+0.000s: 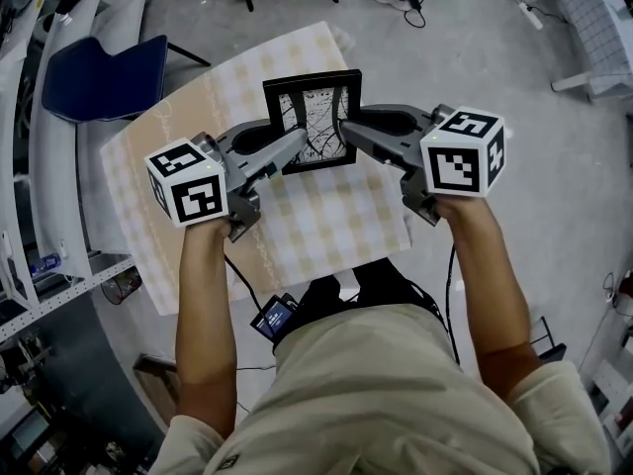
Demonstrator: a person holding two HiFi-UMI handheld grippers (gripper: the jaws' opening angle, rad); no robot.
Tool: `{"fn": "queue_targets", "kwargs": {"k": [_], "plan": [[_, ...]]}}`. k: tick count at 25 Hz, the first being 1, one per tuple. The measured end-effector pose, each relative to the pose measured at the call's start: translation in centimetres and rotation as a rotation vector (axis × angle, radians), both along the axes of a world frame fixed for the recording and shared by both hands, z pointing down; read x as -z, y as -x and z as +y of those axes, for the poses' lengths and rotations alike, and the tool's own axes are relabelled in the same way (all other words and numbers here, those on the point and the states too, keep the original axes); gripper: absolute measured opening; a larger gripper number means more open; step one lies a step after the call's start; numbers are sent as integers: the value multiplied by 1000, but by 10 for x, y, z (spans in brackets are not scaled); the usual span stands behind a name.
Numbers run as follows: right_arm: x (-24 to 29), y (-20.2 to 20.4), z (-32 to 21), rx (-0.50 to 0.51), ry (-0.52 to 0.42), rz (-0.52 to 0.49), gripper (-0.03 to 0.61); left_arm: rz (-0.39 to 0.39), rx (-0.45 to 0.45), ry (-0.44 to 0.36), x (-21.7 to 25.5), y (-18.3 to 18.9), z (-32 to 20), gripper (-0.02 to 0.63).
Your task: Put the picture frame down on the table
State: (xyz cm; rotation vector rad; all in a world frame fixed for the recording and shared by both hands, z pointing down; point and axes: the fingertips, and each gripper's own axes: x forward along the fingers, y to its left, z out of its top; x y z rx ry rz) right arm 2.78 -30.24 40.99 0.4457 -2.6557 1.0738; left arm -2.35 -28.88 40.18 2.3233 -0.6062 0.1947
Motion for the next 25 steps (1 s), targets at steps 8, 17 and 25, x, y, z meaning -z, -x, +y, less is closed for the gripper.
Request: {"fn": "queue_targets", "kwargs": {"k": [8, 17, 25], "plan": [[-45, 2, -20, -11, 65, 34, 72, -8, 31, 69, -46, 1, -22, 64], [-99, 6, -33, -12, 137, 78, 72, 3, 63, 162, -102, 6, -35, 69], [-145, 3, -44, -17, 194, 112, 73, -14, 80, 230, -148, 3, -46, 72]]}}
